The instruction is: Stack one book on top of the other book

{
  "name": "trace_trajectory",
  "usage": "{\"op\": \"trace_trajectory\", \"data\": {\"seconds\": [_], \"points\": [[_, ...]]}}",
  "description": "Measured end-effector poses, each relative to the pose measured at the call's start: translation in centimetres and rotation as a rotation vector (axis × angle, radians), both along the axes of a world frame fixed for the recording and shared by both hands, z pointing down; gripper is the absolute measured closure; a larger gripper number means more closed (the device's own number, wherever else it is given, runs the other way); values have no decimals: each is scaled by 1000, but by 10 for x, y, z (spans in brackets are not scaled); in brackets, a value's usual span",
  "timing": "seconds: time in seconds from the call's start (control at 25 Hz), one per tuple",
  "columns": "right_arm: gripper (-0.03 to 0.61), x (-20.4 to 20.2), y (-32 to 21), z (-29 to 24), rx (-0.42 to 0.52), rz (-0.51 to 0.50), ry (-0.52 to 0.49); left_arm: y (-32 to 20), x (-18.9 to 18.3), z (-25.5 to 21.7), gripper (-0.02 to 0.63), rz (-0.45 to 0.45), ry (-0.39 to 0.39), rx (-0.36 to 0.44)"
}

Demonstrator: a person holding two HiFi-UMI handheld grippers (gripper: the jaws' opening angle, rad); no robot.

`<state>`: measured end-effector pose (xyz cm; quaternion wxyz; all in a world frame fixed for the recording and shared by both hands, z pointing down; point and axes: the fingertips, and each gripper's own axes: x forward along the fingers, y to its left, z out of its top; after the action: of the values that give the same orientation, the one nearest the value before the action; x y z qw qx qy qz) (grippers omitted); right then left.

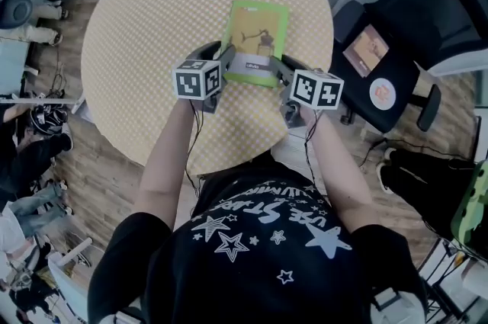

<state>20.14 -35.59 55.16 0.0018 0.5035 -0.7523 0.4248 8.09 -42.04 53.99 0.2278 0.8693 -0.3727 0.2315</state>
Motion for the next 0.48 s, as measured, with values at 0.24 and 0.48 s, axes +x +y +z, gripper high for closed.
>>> {"op": "trace_trajectory", "data": {"seconds": [0.24,0.48], "points": [[436,20,8,-14,39,14,11,10,-23,-33,446,-102,64,62],[437,50,27,-42,122,120,3,54,-26,-66,466,-82,118,129]]}}
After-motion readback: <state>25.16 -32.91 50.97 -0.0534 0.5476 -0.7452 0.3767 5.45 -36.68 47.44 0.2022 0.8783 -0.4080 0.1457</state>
